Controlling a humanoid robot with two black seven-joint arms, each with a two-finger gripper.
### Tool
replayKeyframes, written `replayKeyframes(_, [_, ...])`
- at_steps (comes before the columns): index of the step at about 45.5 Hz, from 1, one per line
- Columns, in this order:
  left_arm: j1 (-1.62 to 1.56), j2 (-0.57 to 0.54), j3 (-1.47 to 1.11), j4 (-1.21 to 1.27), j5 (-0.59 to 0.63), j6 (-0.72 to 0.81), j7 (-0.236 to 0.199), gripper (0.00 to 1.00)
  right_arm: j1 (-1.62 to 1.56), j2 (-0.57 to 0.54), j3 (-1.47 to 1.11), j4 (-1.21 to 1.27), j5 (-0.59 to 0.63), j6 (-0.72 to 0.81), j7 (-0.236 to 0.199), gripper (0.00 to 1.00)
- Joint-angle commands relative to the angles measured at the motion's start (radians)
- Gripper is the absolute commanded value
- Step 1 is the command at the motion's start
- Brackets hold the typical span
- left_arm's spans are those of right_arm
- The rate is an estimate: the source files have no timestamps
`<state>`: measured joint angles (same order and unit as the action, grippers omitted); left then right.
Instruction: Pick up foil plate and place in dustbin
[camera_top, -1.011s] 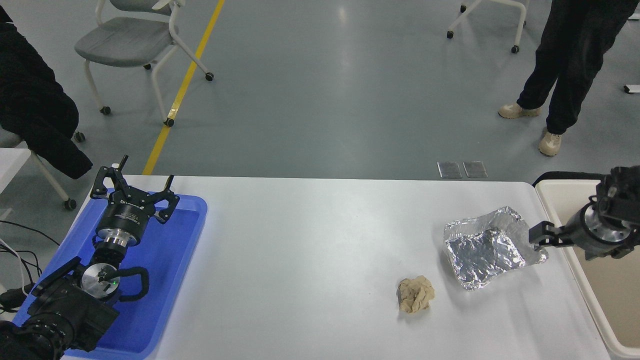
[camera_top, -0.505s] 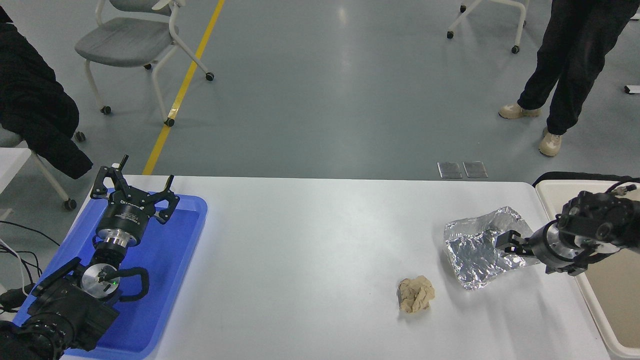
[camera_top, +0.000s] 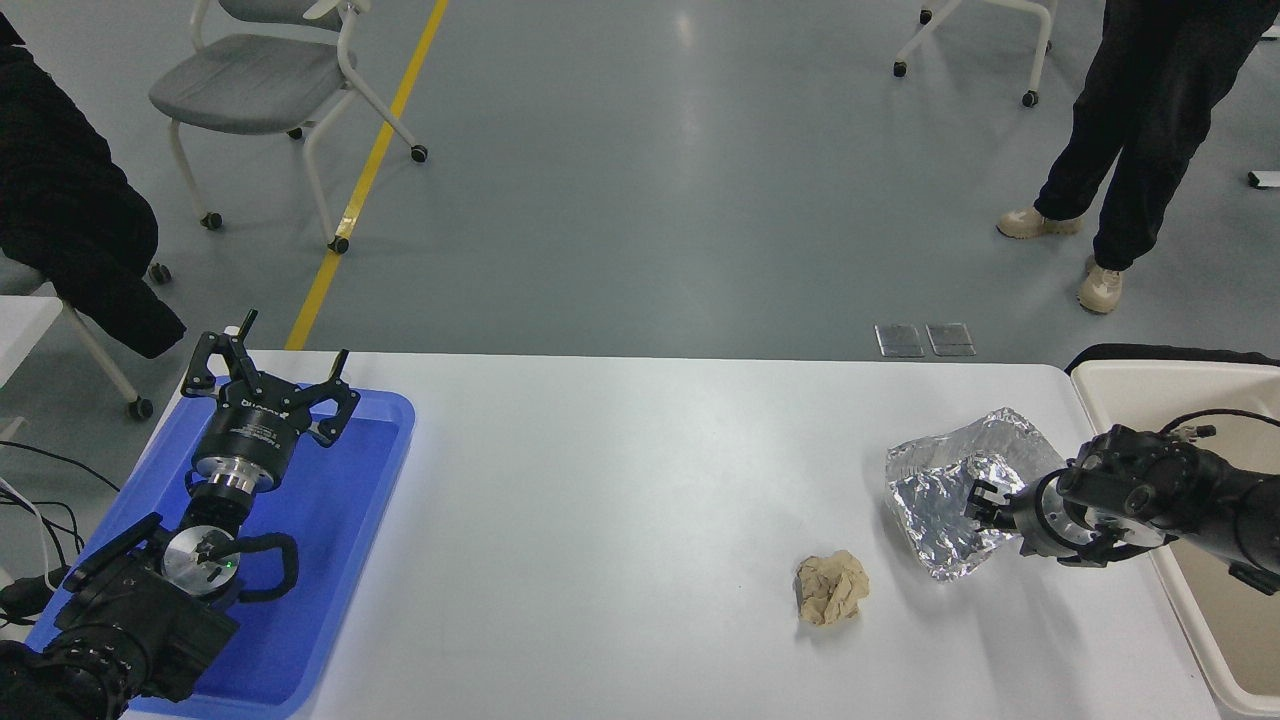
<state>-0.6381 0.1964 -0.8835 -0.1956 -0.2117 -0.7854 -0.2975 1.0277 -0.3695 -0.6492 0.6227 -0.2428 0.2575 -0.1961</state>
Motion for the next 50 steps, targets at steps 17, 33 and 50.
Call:
replayKeyframes(17, [0.0,0.0,0.0,0.001,0.0,0.0,0.0,1.0,0.061,-0.04,-0.015,0.005,-0.009,0.025,-0.002,0.0])
replayKeyframes(33, [0.0,0.001,0.0,0.001,0.0,0.0,0.0,1.0,0.487,-0.149,-0.295,0.323,-0.007,0.065,0.003,0.0])
replayKeyframes(50, [0.002,0.003,0.0,0.001,0.0,0.0,0.0,1.0,1.048,-0.154,-0.529,0.638,-0.004,0.235,0.009,0.0])
